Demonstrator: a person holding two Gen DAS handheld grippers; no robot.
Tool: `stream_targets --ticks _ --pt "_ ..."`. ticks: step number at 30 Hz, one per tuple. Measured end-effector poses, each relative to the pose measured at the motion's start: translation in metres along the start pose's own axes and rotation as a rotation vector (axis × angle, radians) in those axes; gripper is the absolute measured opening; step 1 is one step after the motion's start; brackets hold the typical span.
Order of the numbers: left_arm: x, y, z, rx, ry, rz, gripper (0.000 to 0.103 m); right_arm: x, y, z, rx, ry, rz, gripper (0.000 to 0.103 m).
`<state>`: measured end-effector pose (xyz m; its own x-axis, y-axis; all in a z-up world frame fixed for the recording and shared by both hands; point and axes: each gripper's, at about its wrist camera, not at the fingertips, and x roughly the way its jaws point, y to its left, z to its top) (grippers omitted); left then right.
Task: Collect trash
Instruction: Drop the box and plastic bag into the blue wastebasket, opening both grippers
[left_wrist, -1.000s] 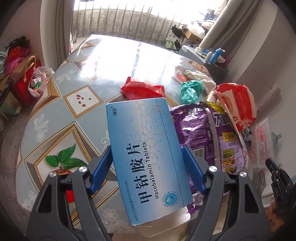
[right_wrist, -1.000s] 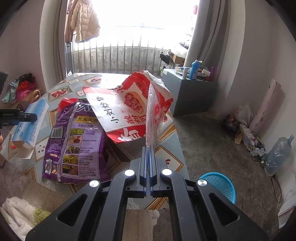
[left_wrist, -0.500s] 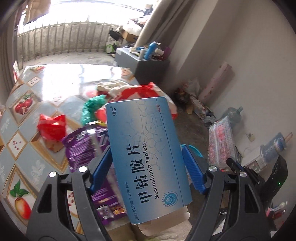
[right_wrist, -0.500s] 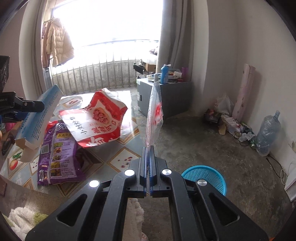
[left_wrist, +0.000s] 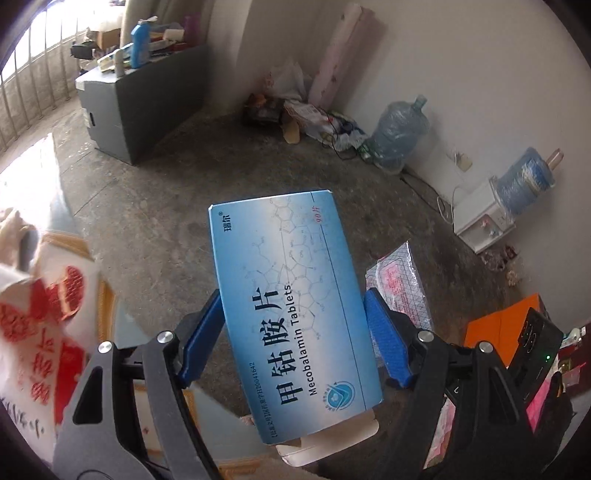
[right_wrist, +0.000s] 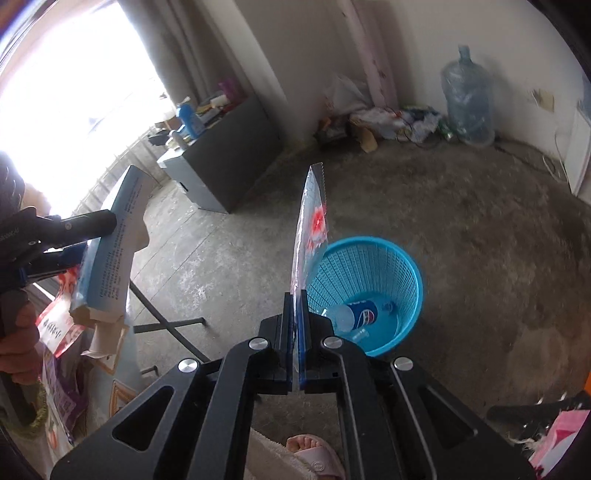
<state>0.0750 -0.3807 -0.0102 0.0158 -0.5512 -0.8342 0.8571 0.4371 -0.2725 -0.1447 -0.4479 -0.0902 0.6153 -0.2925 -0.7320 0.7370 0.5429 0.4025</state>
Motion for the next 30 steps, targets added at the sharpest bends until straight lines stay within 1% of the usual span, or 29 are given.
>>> stream_targets --ticks 4,6,8,9,10,12,13,14,15,17,19,20,21,26,30 --pt "0.085 -0.023 0.021 0.052 0.113 0.033 0.072 0.047 -0.042 0.002 0.156 0.086 0.01 0.002" --pt "0.12 -0.03 0.027 0.063 0.158 0.047 0.072 0.068 -0.056 0.002 0.212 0.109 0.008 0.002" --pt "0.15 -0.033 0.032 0.064 0.188 0.043 0.072 0.087 -0.066 0.005 0.25 0.118 0.017 0.003" --pt "0.164 -0.034 0.034 0.069 0.199 0.039 0.077 0.099 -0.071 0.007 0.263 0.124 0.007 0.005" --pt "0.178 -0.035 0.036 0.073 0.214 0.051 0.085 0.111 -0.075 0.01 0.271 0.136 -0.005 0.006" --pt "0.197 -0.035 0.037 0.066 0.224 0.073 0.086 0.139 -0.083 0.014 0.279 0.171 -0.033 0.006" --pt "0.203 -0.036 0.037 0.06 0.229 0.078 0.086 0.152 -0.086 0.014 0.277 0.192 -0.064 0.006" --pt "0.205 -0.036 0.036 0.051 0.232 0.079 0.086 0.161 -0.087 0.015 0.264 0.205 -0.087 0.006" --pt "0.206 -0.036 0.036 0.039 0.23 0.072 0.086 0.167 -0.089 0.015 0.255 0.212 -0.104 0.009" --pt "0.198 -0.034 0.035 0.021 0.211 0.042 0.086 0.172 -0.09 0.015 0.257 0.215 -0.123 0.012" --pt "0.19 -0.035 0.035 0.029 0.191 0.03 0.086 0.169 -0.089 0.014 0.258 0.2 -0.108 0.02" --pt "0.186 -0.036 0.036 0.036 0.177 0.028 0.086 0.168 -0.09 0.014 0.251 0.191 -0.109 0.028" --pt "0.181 -0.036 0.036 0.042 0.164 0.029 0.086 0.164 -0.09 0.013 0.245 0.183 -0.113 0.033" --pt "0.154 -0.038 0.034 0.063 0.11 0.035 0.086 0.152 -0.092 0.01 0.25 0.168 -0.109 0.037" --pt "0.128 -0.041 0.029 0.082 0.064 0.044 0.086 0.136 -0.09 0.011 0.251 0.138 -0.104 0.043"
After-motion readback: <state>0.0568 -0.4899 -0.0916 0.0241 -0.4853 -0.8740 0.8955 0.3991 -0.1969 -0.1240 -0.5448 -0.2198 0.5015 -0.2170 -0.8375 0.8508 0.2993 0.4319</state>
